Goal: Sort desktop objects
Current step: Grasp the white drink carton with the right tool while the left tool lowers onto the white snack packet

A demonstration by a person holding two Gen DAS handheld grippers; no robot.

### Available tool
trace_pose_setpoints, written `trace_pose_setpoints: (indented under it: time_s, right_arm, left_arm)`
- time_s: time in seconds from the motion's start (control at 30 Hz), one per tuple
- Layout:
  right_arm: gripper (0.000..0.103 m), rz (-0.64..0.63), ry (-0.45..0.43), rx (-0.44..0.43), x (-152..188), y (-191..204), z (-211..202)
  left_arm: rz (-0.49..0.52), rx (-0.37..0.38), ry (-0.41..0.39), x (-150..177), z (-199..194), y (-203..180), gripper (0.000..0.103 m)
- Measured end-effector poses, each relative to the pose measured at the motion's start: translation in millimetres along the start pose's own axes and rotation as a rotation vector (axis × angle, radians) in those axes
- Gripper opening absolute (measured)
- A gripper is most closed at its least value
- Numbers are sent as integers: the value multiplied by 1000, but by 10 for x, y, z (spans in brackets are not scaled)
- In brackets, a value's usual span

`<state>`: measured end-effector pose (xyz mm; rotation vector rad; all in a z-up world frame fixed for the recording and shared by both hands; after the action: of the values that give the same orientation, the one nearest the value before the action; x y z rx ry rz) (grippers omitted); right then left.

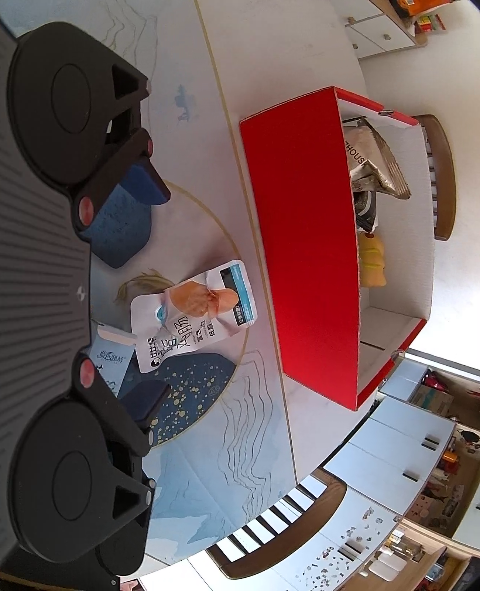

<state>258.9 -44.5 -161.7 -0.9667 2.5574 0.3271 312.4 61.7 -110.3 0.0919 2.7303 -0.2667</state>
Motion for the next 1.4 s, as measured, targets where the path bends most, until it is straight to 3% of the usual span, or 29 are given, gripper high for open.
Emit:
trace_pose_setpoints:
  time_s: [0.23, 0.47, 0.73, 1.03, 1.23, 1.4]
  right_arm:
    - [51, -6, 20, 1, -32, 15, 84]
    - [29, 16, -1, -1, 15, -28, 41]
    - [28, 47, 13, -15, 139, -177, -39]
    - [28, 97, 23, 48, 230, -596, -137]
    - [28, 138, 17, 75, 244, -800, -181]
    - [28, 159, 12, 85, 261, -879, -206]
  left_arm:
    - [21, -2, 11, -25, 65, -40, 102]
    - [45, -3, 17, -46, 140, -118, 102]
    - [33, 1, 24, -137, 252, -168, 102]
    - [-44, -17, 40, -262, 469, -192, 101]
    - [-71, -92, 34, -327, 620, -194, 101]
    - [-74, -102, 27, -333, 720, -214, 101]
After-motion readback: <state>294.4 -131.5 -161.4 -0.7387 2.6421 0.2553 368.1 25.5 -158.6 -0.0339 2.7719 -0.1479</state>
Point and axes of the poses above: each gripper's, at about its wrist camera, not at the fingertips, and z roughly the way its jaws point, y to its left, x to its underside, the point moved 4 cm from there along z, roughly the way its jaws point, and after that the axes turned 11 degrees about y, right-handed, at the moved point
